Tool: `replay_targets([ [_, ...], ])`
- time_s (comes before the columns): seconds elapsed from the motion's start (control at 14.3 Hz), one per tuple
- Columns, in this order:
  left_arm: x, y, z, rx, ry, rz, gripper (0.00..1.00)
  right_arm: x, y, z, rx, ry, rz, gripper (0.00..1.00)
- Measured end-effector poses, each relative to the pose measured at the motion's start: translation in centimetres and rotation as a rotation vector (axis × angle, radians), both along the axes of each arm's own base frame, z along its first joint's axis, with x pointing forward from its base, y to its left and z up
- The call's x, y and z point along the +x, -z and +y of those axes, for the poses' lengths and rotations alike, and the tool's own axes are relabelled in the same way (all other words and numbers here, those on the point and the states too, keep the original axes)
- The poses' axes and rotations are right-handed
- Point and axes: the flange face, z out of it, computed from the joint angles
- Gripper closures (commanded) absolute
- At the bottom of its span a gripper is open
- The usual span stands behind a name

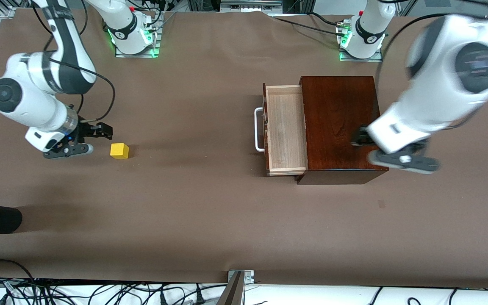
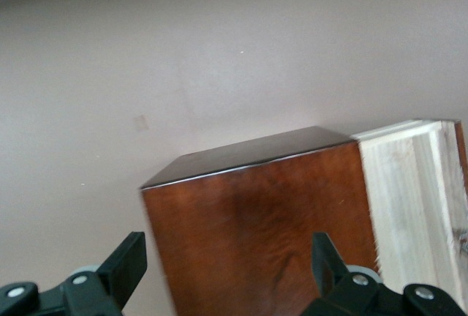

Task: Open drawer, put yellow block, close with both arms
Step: 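Lower the right gripper and grasp the yellow cube while the left withdraws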

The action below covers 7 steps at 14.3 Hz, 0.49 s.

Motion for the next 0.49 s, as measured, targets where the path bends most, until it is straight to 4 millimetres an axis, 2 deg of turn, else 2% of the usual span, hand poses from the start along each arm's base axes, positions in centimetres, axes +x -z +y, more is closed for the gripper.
replay_targets([
  [0.07,-0.3,-0.9,2.7,-0.01,0.009,-0.003,0.0,-0.4,1.3,0.0,0.0,0.008,-0.009,0.0],
  [0.21,-1.4,-2.1,6.9,-0.006,-0.004,-0.005,0.0,-0.9,3.4,-0.1,0.0,0.026,-0.023,0.0],
  [0.35,-2.9,-2.9,10.0,0.002,-0.045,-0.001,0.0,-0.9,5.1,-0.1,0.0,0.029,-0.038,0.0],
  [0.49,-4.8,-2.4,13.0,0.001,-0.091,0.022,0.0,-0.8,6.9,-0.1,-0.001,0.032,-0.045,0.0],
])
